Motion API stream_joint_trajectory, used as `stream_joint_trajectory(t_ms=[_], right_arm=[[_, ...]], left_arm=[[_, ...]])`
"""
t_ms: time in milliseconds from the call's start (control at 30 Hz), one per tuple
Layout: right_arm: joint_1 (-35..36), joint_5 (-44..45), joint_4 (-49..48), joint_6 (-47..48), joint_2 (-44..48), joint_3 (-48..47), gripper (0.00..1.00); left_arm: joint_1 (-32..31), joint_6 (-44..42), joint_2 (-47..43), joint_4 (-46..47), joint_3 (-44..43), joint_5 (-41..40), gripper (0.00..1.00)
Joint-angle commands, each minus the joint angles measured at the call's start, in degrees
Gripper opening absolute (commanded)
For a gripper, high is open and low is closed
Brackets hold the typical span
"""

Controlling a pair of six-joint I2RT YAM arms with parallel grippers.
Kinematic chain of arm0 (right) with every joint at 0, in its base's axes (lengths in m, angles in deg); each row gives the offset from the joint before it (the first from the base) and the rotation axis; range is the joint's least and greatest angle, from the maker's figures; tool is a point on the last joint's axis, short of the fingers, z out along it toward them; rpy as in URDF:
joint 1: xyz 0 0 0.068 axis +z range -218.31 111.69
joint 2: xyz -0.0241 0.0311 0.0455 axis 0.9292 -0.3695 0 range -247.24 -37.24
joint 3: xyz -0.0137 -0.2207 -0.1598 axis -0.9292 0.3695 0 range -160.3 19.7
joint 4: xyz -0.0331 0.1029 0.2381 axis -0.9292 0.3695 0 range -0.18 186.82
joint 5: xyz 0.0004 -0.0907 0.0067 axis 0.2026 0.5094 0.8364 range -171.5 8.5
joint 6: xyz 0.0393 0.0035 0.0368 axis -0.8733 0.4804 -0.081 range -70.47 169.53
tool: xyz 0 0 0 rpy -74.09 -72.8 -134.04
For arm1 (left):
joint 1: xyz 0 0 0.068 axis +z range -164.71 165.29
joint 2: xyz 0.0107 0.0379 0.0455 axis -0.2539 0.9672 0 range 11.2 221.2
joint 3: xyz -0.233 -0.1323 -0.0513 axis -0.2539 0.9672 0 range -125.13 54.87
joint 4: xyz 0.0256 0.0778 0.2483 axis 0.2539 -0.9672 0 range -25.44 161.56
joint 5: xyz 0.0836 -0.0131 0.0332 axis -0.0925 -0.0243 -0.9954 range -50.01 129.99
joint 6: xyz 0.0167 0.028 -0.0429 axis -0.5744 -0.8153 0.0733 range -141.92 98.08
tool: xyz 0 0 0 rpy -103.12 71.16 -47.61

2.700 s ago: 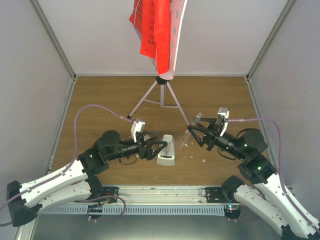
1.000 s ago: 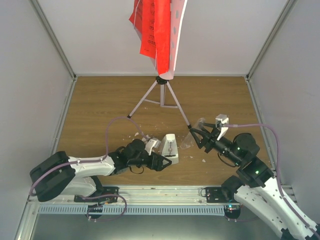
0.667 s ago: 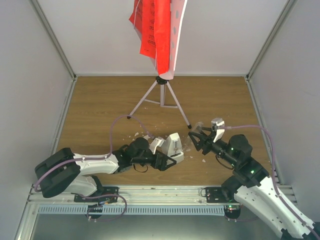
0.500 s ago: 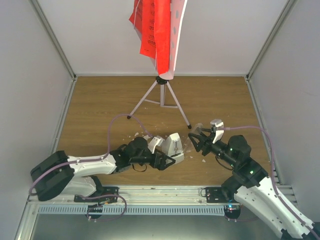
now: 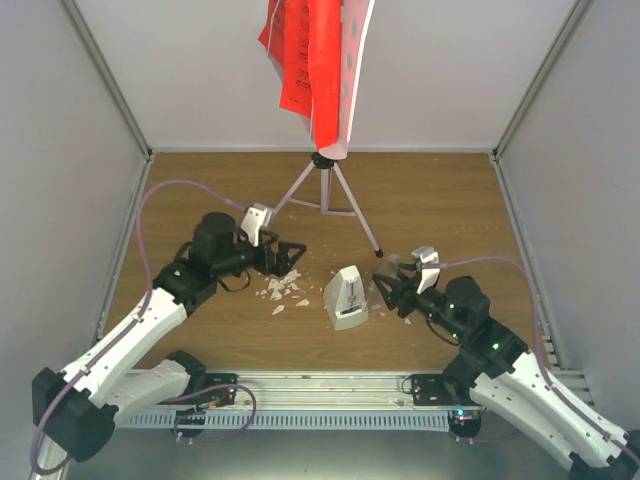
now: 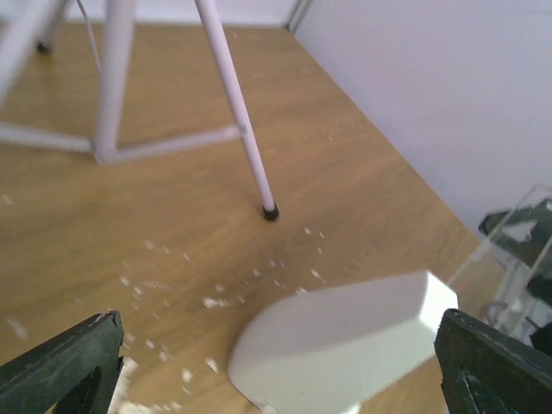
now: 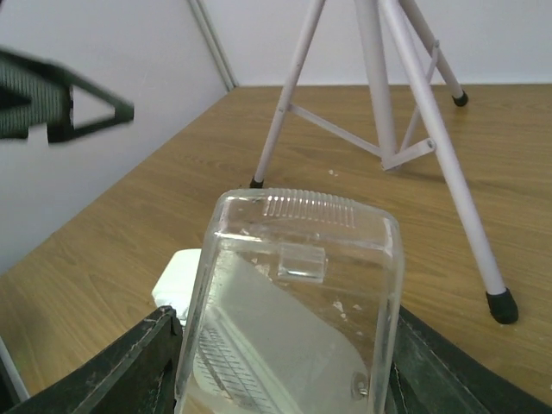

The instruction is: Pack up the instrument practice props

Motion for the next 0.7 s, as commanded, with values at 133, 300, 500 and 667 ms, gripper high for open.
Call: stream_joint_trajectory(t_ms=[133, 300, 500, 667], right_arm=[[12.39, 14.37, -9.59, 2.77, -1.32, 3.24, 0.58], [22.92, 26.38, -13.58, 7.06, -3.33, 5.86, 0.57], [34.24, 40.20, -23.60, 10.68, -9.73, 8.91, 0.57], [35.11, 43.97, -28.76, 11.97, -11.57, 11.30, 0.57]], left_arm=[[10.66, -11.24, 2.37, -5.08, -7.26, 3.48, 0.99], [14.03, -12.70, 1.82, 0.58, -4.03, 2.06, 0.99], [15.69, -16.28, 0.59, 1.82, -1.59, -2.61, 0.99], [16.06, -19.35, 1.21, 0.83, -3.46, -1.40, 0.99]])
